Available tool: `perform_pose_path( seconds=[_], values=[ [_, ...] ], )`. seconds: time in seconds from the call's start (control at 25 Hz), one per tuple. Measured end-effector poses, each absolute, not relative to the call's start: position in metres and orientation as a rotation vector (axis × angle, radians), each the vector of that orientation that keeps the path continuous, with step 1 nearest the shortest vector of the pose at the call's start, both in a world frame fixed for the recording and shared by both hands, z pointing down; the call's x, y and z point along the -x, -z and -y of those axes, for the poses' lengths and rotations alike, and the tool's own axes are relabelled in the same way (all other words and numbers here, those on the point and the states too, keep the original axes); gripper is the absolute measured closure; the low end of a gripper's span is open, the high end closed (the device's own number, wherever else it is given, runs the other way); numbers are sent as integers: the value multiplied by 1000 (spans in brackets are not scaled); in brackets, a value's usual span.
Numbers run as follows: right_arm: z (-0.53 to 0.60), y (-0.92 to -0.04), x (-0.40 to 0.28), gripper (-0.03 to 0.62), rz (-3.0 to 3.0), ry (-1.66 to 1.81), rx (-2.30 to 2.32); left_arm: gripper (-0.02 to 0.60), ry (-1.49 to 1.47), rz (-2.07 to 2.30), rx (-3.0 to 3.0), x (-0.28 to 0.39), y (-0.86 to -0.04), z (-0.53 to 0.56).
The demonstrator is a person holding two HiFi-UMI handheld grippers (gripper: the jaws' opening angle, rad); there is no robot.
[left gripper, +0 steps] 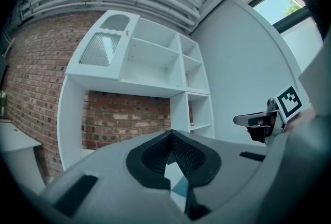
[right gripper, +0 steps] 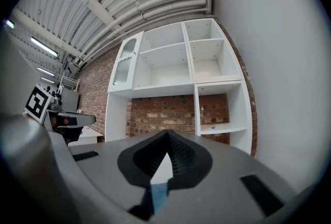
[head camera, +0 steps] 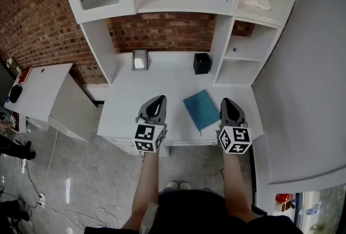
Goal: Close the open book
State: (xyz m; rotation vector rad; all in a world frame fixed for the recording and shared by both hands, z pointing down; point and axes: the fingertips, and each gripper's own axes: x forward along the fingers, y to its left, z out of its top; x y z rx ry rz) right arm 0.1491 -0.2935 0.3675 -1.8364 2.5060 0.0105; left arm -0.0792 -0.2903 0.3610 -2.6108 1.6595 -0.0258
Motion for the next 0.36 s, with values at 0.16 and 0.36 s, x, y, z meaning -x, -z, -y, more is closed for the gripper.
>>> perform_pose_path(
  seconds=[0.16,0.36],
  values=[
    [294,-368,-149,595,-2507,-6,1838,574,27,-1660,2612,79,-361,291],
    [295,-371,-148,595,-2510,-1,1837,574,25,-1666,2612,81,-364,292]
  ],
)
